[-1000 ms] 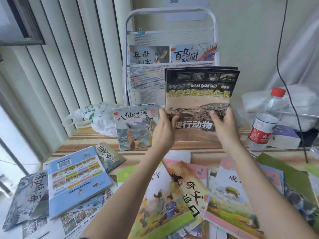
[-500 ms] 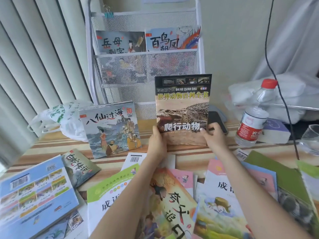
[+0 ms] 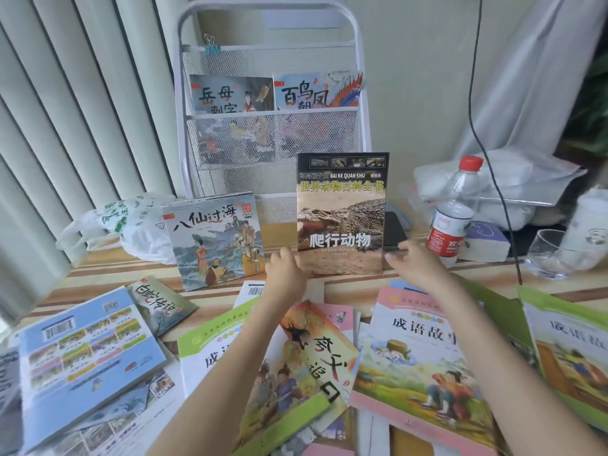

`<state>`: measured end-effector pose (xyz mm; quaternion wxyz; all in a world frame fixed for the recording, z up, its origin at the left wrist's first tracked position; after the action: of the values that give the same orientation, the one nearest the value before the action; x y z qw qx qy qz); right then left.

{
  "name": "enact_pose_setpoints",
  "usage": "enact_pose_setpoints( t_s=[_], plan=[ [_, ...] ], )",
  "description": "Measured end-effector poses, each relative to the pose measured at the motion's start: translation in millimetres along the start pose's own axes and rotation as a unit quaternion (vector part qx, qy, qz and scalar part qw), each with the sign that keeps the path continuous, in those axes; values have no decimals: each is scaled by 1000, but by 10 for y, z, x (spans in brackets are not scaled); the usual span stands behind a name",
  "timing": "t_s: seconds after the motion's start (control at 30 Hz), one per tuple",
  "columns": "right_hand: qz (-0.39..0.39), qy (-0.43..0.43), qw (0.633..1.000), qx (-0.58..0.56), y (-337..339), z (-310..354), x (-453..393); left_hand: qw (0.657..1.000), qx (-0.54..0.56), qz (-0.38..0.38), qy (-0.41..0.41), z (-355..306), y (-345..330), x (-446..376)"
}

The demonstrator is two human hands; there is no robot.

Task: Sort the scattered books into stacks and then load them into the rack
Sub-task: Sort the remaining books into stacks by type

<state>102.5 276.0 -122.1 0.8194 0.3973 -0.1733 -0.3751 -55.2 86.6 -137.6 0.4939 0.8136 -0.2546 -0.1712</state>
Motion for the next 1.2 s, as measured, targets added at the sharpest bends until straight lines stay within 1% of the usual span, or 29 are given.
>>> enact_pose_setpoints(
  t_s=[0.1,0.13,0.17,0.2,0.27,0.3,0.33,0.4,0.47,0.53,0.6,0.63,0.67,0.7,0.73,0.77,0.8,0.83,0.87,0.9,0.93,0.97,1.0,1.03,1.07,1.1,1.13,1.17,1.2],
  plan=[
    [127,-31,988,83,-222,-78,378,999,-47,14,-6,136,-15,330],
    [148,-35,980,125,-302,-102,477,998,-61,13,-7,204,-2,447],
    [148,-31,974,170,-349,-100,567,997,-74,3,-8,296,29,562],
    [128,-27,971,200,-365,-90,643,996,-83,-15,-6,387,81,686],
    [74,-36,975,207,-327,-35,845,993,-112,-19,13,666,109,952],
    [61,-39,978,196,-308,-7,988,991,-126,0,36,864,47,1081],
    [64,-35,979,190,-320,-1,1144,988,-142,15,59,1040,-15,1223],
    [110,-10,974,200,-420,15,1521,985,-143,18,93,1256,-78,1505],
    [153,8,963,223,-529,20,1830,990,-83,-1,114,1249,-46,1725],
    [166,20,956,241,-583,4,1960,993,6,-51,108,1095,125,1871],
    [175,38,952,249,-593,-8,1996,981,126,-121,83,1023,300,1908],
    [174,50,953,243,-573,2,2015,969,183,-142,83,1056,334,1890],
    [166,63,956,232,-549,9,2039,957,230,-154,90,1093,363,1874],
    [153,76,960,223,-525,27,2069,936,294,-167,94,1143,361,1856],
    [138,89,963,214,-508,53,2096,907,374,-167,98,1162,336,1853],
    [120,106,967,200,-489,114,2135,868,459,-157,105,1139,308,1861],
    [91,130,970,182,-457,193,2185,840,512,-141,114,1111,267,1864],
    [41,157,973,162,-397,280,2240,825,535,-132,123,1093,231,1858],
    [-35,188,972,138,-305,368,2292,838,514,-133,130,1081,224,1855],
    [-125,214,963,109,-183,437,2349,858,477,-142,127,1065,248,1866],
    [-216,245,943,62,-39,488,2440,884,429,-151,111,1023,293,1874],
    [-307,287,907,3,104,530,2567,899,397,-159,95,981,326,1884],
    [-363,333,869,-46,191,583,2678,908,379,-153,85,935,335,1892],
    [-378,382,840,-67,193,686,2756,913,374,-140,83,907,309,1889],
    [-371,420,826,-67,130,824,2813,915,375,-125,87,894,269,1884],
    [-351,449,820,-51,-22,959,2838,908,389,-115,100,908,232,1879],
    [-308,459,833,-22,-237,1081,2831,893,419,-111,121,942,210,1870],
    [-246,462,852,14,-510,1180,2806,866,466,-109,147,1002,181,1850],
    [-166,464,868,60,-815,1223,2774,825,527,-107,173,1057,157,1838]
  ],
)
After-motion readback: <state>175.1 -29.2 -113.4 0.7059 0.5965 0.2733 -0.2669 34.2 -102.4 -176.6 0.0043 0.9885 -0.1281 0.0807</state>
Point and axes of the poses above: each hand's wrist, its own x-axis away from the middle knuckle, its own y-axis out of the back of the hand, z = x × y, the point moved 7 cm from there along -x, towards the middle knuckle, and after that the axes turned 5 degrees about -x, right-handed, at the moved point
